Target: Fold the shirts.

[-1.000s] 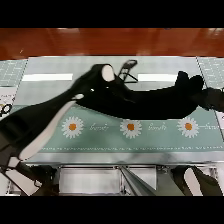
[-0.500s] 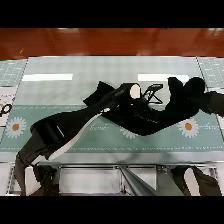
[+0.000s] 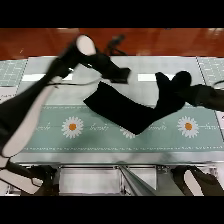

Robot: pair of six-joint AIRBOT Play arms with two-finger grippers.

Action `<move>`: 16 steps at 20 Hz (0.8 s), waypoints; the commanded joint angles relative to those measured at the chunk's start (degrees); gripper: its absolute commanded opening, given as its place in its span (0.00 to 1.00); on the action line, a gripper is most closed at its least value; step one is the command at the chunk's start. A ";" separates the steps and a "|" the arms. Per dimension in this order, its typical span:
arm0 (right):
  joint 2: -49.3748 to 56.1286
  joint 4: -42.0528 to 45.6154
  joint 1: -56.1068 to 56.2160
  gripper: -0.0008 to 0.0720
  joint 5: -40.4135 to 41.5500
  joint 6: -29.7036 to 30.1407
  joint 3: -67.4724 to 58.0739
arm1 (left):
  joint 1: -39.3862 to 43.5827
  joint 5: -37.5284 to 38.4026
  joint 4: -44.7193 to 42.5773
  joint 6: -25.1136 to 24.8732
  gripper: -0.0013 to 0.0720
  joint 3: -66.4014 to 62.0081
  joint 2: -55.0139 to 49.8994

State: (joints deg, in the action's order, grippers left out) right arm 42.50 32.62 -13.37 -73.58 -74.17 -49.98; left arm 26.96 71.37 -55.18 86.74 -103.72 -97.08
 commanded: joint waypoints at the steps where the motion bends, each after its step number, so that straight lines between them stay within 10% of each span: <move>1: 9.44 -3.89 15.61 0.05 16.11 0.55 -0.79 | -11.06 1.73 -7.87 -1.05 0.06 8.37 14.56; 13: 61.61 -12.20 39.34 0.06 25.83 0.33 -33.16 | -28.37 -5.33 -9.33 -5.03 0.06 58.51 60.22; 15: 62.51 -13.57 39.60 0.59 24.15 0.31 -33.40 | -28.35 -5.92 -8.31 -5.05 0.06 60.08 60.13; 16: 62.20 -13.62 39.34 0.58 21.40 0.37 -33.40 | -28.35 -6.91 -7.41 -5.05 0.06 60.61 60.00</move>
State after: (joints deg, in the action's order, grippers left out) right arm 101.25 21.06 25.04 -48.45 -73.36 -81.01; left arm -0.84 66.13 -64.10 81.62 -46.94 -39.16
